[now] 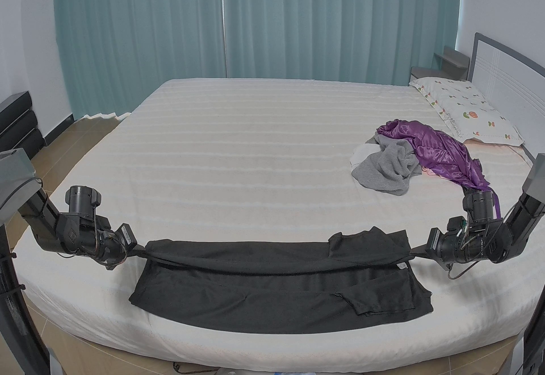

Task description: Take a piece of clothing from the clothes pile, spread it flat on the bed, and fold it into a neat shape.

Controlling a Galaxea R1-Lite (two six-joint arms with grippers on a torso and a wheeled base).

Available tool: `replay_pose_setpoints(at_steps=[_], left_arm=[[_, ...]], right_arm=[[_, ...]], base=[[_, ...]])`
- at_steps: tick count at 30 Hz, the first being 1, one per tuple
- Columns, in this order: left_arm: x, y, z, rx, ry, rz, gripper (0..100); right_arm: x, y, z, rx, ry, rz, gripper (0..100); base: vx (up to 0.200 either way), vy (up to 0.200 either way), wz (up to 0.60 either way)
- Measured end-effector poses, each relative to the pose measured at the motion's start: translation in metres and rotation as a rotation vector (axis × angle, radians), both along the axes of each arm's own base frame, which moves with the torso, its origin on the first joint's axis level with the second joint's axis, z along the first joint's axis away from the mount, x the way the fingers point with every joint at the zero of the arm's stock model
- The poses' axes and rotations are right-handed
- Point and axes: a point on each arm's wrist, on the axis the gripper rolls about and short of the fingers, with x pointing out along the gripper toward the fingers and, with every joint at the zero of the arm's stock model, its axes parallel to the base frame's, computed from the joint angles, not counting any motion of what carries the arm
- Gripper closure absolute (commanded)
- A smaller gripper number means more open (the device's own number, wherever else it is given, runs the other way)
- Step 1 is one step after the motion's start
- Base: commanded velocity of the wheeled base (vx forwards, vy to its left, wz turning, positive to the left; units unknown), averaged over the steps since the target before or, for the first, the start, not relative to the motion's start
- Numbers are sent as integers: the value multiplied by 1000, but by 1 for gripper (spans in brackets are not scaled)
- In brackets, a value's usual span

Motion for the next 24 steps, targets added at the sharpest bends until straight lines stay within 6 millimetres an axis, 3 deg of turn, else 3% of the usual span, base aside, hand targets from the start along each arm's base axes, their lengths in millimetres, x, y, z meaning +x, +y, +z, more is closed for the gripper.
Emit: replay_pose_setpoints(at_steps=[3,4,5,14,24], left_arm=[[-3,-1,-3,6,16,-2,100],[-4,-2,-4,7,20,-3,0],[-4,-2,-5,6,24,-3,0],[-7,-4,-6,-4,37,4,0],[28,-3,14,-40,-56,79,0]], right_arm=[[-4,1,-4,-17,6,23,100],[-5,1,-5,-24,9,31,100],[-6,2,-7,-30,13,38,0],[-10,2,-8,-8,10,65,0],[28,-2,11,105,-68,-34,0]], base=[[0,0,0],[0,0,0],[0,0,0],[0,0,0],[0,0,0]])
